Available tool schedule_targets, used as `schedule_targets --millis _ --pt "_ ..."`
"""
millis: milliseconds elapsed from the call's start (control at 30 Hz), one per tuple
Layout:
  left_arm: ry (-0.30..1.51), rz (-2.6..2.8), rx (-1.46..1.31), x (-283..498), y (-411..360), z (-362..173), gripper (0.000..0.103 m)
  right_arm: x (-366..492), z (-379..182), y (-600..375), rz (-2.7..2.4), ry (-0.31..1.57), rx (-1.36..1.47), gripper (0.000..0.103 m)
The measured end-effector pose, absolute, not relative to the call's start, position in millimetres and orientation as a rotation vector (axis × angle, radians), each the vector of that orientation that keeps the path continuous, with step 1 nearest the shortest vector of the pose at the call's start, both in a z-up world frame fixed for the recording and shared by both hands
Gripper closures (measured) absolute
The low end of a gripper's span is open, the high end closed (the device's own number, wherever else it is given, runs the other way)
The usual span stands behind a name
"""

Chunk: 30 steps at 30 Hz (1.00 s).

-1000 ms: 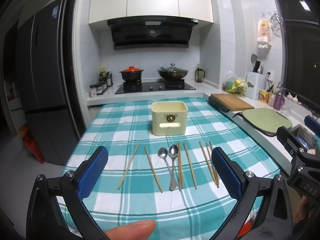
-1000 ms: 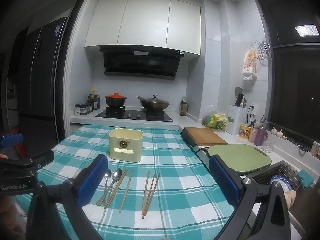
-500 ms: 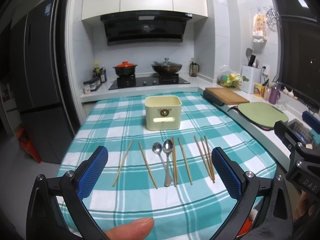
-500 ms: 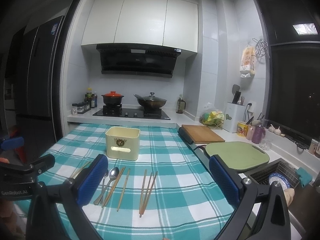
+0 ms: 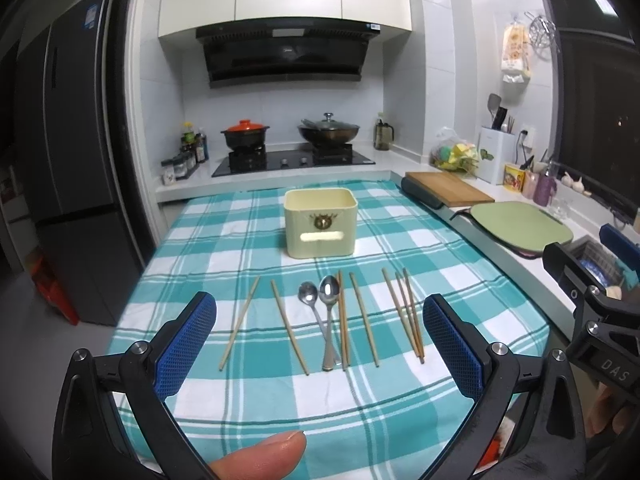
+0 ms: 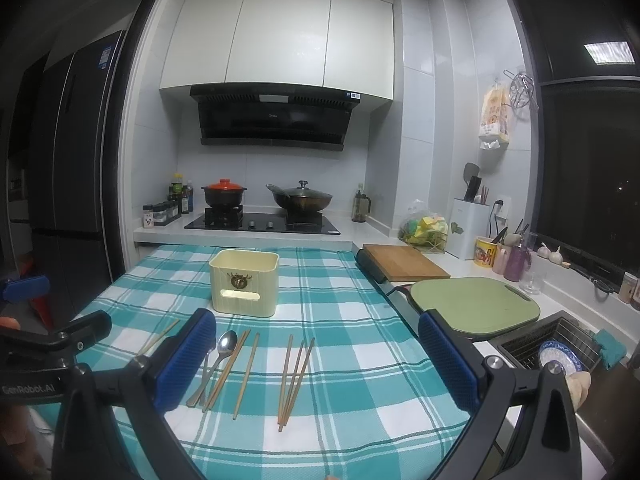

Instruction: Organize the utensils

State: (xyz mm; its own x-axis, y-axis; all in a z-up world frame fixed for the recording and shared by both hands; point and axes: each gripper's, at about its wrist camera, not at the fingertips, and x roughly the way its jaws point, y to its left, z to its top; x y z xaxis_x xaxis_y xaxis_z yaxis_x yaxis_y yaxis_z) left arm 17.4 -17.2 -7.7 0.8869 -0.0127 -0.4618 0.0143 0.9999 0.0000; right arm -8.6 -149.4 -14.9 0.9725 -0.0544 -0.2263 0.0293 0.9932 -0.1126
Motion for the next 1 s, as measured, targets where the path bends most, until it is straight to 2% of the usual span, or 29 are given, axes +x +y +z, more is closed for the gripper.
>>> schedule_targets --millis 1000 --pt "0.473 -0.007 -0.003 18.1 -16.2 -8.3 0.000 -5.5 -14.3 -152.7 -0.042 0.248 -0.106 0.000"
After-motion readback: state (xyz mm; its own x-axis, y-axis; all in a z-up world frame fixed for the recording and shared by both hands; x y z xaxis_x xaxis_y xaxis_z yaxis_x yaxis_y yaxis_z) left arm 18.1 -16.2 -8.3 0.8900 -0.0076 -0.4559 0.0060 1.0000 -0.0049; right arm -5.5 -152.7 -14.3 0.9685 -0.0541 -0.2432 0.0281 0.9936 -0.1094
